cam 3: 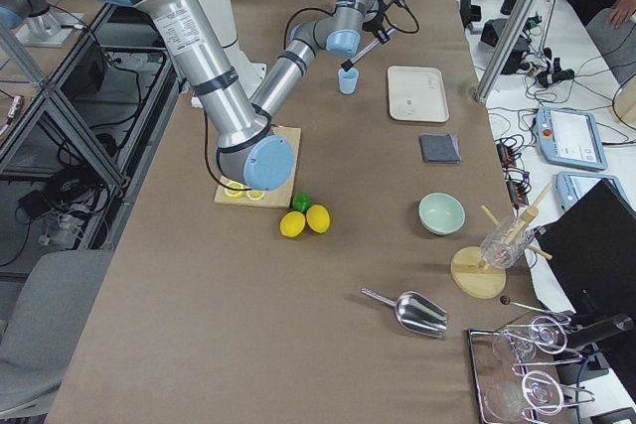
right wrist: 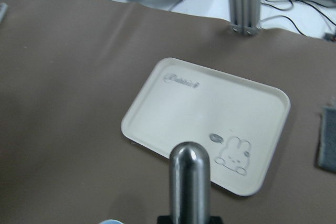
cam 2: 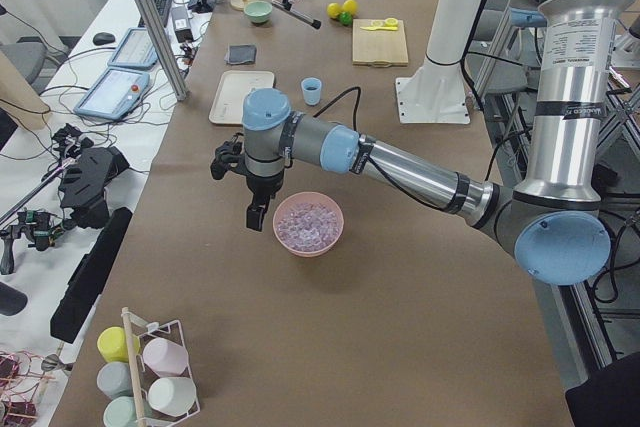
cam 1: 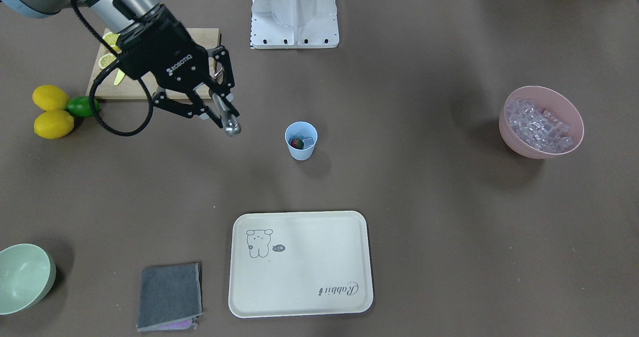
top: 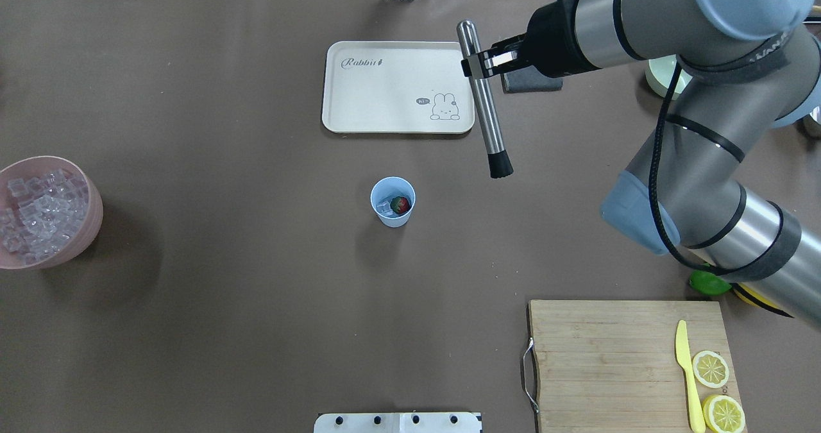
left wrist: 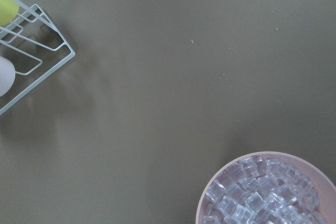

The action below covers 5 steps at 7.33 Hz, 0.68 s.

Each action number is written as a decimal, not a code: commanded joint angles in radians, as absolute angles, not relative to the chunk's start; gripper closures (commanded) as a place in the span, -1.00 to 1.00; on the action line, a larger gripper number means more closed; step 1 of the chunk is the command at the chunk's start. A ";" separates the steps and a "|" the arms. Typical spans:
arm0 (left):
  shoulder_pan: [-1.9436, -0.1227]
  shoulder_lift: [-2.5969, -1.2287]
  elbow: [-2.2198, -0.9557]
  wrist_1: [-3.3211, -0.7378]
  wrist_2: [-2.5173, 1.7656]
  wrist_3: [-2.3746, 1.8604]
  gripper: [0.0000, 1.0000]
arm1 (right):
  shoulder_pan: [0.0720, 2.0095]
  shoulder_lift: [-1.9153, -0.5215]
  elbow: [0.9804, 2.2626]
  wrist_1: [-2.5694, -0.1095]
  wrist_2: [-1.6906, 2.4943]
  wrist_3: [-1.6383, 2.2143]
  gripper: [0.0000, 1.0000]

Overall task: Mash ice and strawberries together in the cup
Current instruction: 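Lift the muddler and carry it upright over the light-blue cup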

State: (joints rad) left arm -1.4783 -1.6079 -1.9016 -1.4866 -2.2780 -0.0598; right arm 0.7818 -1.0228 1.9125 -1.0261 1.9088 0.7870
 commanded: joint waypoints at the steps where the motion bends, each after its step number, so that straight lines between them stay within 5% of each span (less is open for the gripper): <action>1: -1.476 -1.608 -1.902 -1.485 -2.279 -0.060 -0.96 | 0.521 -1.034 1.837 -0.679 1.478 0.801 1.00; 5: -1.474 -1.606 -1.901 -1.485 -2.284 -0.060 -0.96 | 0.448 -1.002 1.699 -0.492 1.306 0.793 1.00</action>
